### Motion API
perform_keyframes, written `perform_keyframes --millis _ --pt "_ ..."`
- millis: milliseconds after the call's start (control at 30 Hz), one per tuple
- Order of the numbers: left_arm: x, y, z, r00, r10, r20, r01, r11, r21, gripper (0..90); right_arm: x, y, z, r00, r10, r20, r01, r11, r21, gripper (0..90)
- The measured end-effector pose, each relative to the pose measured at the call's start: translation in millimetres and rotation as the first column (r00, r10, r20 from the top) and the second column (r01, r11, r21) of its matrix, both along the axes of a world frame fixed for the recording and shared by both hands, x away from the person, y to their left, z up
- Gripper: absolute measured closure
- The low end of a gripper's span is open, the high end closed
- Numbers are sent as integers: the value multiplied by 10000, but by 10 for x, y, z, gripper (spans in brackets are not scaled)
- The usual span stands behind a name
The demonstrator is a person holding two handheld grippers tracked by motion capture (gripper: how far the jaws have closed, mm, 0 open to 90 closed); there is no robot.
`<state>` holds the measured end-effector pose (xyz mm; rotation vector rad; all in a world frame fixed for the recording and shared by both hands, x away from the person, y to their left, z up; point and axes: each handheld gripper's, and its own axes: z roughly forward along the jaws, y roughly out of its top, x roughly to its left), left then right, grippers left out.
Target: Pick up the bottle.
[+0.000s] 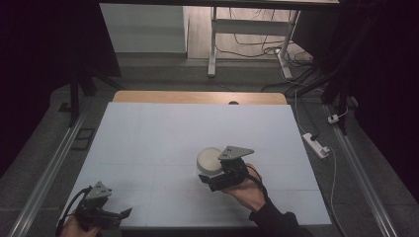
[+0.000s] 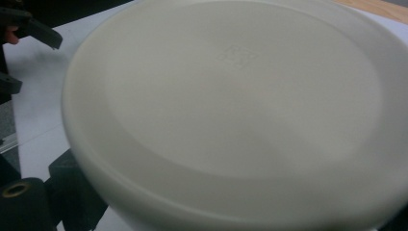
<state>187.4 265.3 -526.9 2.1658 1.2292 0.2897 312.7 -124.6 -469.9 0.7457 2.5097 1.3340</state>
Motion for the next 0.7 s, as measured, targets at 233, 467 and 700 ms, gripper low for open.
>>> perform_keyframes --millis 233,467,700 --pt "1 0 1 10000 -11 11 11 10000 24 12 -86 99 -7 9994 356 11 -356 9994 -1 60" --pt "0 -2 0 10000 -3 -14 3 10000 1 12 -143 176 -29 9977 671 59 -670 9977 -66 60" --pt "-5 2 6 10000 -42 28 42 10000 -39 3 -184 208 -28 9966 817 90 -816 9966 -58 60"
